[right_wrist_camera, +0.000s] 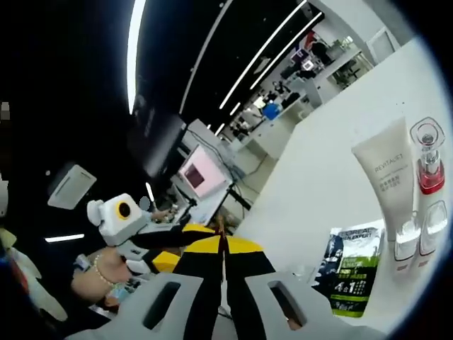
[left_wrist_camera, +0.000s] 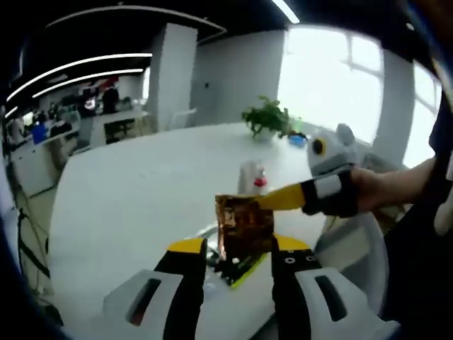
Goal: Arrange the skincare products in the storage area until every visible bottle or jar stands upright without overlapping.
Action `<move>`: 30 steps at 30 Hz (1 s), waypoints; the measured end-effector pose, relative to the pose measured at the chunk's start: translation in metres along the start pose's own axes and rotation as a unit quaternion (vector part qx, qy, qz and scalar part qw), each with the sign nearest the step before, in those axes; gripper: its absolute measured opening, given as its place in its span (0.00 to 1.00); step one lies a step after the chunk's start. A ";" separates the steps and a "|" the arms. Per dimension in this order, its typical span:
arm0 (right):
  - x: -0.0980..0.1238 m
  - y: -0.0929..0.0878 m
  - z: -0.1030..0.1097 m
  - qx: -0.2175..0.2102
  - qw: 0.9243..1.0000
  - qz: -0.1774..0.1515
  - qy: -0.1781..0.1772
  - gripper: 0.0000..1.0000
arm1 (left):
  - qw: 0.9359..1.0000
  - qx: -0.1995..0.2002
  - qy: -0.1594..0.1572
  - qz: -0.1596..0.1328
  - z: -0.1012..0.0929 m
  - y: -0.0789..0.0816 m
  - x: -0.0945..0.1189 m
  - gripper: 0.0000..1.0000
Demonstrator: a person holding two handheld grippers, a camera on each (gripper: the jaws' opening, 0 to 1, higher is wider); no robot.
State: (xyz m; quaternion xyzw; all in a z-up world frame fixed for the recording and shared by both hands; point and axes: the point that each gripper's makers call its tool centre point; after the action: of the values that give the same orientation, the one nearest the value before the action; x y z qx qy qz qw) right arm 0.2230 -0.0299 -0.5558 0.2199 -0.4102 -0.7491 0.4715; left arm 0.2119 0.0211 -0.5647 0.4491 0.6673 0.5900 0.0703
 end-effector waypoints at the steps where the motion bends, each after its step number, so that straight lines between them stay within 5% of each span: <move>1: -0.001 0.001 0.005 0.001 1.000 0.000 0.012 0.01 | 1.000 0.008 -0.008 -0.002 0.001 0.000 0.002 0.38; 8: -0.003 0.009 0.025 -0.001 0.998 -0.010 0.054 0.01 | 0.992 0.079 -0.096 -0.032 -0.002 0.002 0.019 0.23; 16: -0.008 0.008 0.033 0.011 0.998 -0.001 0.067 0.01 | 0.986 0.104 -0.121 -0.041 -0.002 -0.002 0.024 0.09; 25: -0.010 0.013 0.027 0.120 0.992 0.026 0.041 0.07 | 0.955 0.243 -0.146 -0.085 -0.012 -0.004 0.025 0.06; 28: -0.012 0.016 0.032 0.128 0.990 0.034 0.047 0.07 | 0.938 0.291 -0.160 -0.101 -0.016 -0.006 0.026 0.06; 30: -0.013 0.016 0.029 0.156 0.986 0.048 0.037 0.06 | 0.932 0.306 -0.163 -0.108 -0.015 -0.007 0.027 0.06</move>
State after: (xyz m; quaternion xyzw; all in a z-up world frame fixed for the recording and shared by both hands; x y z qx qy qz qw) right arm 0.2170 -0.0099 -0.5269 0.2976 -0.5143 -0.6439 0.4820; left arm 0.1832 0.0294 -0.5543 0.4637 0.8396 0.2644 0.1005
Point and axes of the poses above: the point that each gripper's makers call its tool centre point, and the gripper's own axes: x roughly backward along the fingers, z roughly to its left, y roughly out of its top, and after that the axes turned 8 degrees about x, right-handed
